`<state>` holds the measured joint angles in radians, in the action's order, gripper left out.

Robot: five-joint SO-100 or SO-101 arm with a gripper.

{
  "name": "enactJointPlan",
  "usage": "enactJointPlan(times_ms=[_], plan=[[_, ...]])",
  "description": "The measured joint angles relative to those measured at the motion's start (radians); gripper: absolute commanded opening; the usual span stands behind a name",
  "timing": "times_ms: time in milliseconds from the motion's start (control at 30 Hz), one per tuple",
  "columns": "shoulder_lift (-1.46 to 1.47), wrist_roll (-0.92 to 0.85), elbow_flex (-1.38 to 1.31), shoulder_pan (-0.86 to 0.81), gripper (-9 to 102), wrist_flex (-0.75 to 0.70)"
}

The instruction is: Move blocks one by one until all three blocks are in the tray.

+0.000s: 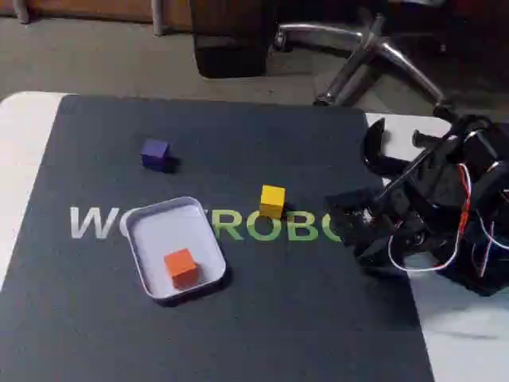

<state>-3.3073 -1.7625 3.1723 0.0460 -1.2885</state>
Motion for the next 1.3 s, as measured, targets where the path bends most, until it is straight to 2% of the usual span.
enactJointPlan(times_ms=[600,1067,1200,1300], plan=[[0.0,0.0,0.0,-0.071,-8,0.0],[0.0,-0.055,-0.003,-0.29,-8,0.014],[0.0,-0.061,-0.103,-0.336,-8,-0.018],[0.0,-0.044,-0.235,-0.328,-8,-0.11]])
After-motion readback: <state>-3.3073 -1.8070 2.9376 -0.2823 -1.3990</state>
